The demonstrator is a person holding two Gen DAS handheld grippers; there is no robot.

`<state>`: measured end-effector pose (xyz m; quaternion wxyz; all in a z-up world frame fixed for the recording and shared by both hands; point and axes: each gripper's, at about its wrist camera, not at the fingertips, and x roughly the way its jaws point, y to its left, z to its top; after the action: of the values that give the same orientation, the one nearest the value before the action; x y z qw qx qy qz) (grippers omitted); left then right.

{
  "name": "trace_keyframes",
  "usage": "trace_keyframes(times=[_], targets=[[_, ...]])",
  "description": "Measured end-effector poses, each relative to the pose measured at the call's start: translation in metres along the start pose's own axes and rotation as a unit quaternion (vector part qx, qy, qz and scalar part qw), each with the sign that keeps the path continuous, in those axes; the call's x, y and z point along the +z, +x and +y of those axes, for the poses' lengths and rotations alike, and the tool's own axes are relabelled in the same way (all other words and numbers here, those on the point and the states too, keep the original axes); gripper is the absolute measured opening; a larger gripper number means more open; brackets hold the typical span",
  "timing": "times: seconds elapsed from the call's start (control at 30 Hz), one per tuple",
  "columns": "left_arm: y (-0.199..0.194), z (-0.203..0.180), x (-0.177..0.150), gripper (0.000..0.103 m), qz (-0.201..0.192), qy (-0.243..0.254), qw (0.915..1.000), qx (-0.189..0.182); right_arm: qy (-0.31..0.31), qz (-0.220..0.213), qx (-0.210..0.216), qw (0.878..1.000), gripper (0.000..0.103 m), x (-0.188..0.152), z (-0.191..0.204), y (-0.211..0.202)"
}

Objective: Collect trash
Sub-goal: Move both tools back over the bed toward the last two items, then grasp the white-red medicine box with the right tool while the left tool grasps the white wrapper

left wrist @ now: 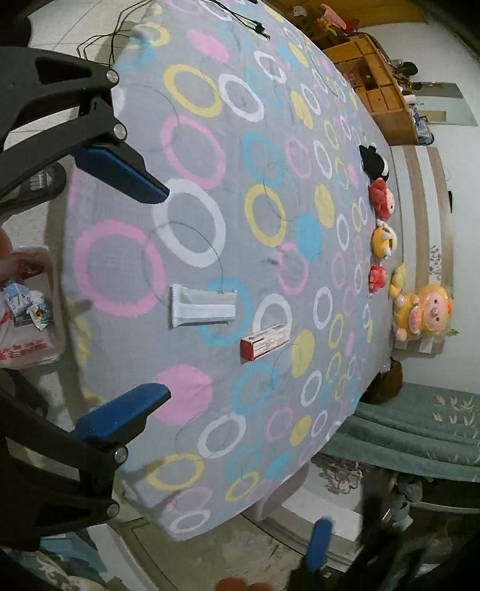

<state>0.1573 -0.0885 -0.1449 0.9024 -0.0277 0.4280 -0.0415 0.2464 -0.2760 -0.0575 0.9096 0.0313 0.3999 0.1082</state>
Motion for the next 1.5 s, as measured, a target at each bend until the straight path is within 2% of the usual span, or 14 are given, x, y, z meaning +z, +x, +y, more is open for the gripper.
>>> trace_keyframes(times=[0.1, 0.3, 0.5, 0.63, 0.9, 1.13, 1.17, 1.2, 1.23, 1.27, 1.33, 1.37, 1.43, 1.5], targets=[[0.018, -0.003, 0.010, 0.095, 0.005, 0.006, 1.0000, 0.005, -0.015, 0.027, 0.004, 1.000, 0.097, 0.019, 0.003, 0.033], [0.071, -0.011, 0.021, 0.095, 0.029, 0.021, 0.9993, 0.008, 0.001, 0.102, 0.005, 0.995, 0.097, 0.039, -0.006, 0.122], [0.118, -0.014, 0.025, 0.095, 0.058, 0.030, 0.9978, 0.015, 0.012, 0.178, -0.007, 0.984, 0.097, 0.036, -0.013, 0.211], [0.145, -0.010, 0.025, 0.095, 0.081, 0.021, 0.9964, 0.019, 0.013, 0.215, -0.018, 0.976, 0.097, 0.025, -0.013, 0.251], [0.180, -0.009, 0.023, 0.095, 0.108, 0.025, 0.9933, 0.032, 0.002, 0.287, -0.035, 0.957, 0.097, -0.005, -0.008, 0.309], [0.187, -0.012, 0.023, 0.095, 0.109, 0.026, 0.9929, 0.041, -0.014, 0.299, -0.056, 0.953, 0.098, -0.011, -0.001, 0.317], [0.187, -0.013, 0.023, 0.088, 0.107, 0.026, 0.9931, 0.041, -0.013, 0.301, -0.056, 0.952, 0.098, -0.010, 0.000, 0.319], [0.184, -0.013, 0.024, 0.064, 0.096, 0.023, 0.9944, 0.038, -0.012, 0.301, -0.057, 0.952, 0.097, -0.010, 0.000, 0.319], [0.182, -0.015, 0.026, 0.045, 0.087, 0.025, 0.9951, 0.040, -0.014, 0.299, -0.059, 0.952, 0.095, -0.008, 0.000, 0.320], [0.179, -0.019, 0.026, 0.038, 0.087, 0.034, 0.9946, 0.046, -0.018, 0.296, -0.061, 0.953, 0.086, -0.006, 0.001, 0.321], [0.178, -0.021, 0.027, 0.038, 0.093, 0.027, 0.9947, 0.036, -0.020, 0.278, -0.066, 0.958, 0.037, 0.003, 0.008, 0.315], [0.178, -0.019, 0.027, 0.038, 0.093, 0.020, 0.9950, 0.032, -0.017, 0.277, -0.066, 0.959, 0.032, 0.007, 0.010, 0.311], [0.177, -0.017, 0.027, 0.038, 0.094, 0.017, 0.9950, 0.031, -0.040, 0.280, -0.069, 0.957, 0.032, 0.006, 0.015, 0.310], [0.173, -0.017, 0.026, 0.038, 0.095, 0.016, 0.9949, 0.030, -0.034, 0.274, -0.071, 0.958, 0.032, 0.005, 0.015, 0.308]])
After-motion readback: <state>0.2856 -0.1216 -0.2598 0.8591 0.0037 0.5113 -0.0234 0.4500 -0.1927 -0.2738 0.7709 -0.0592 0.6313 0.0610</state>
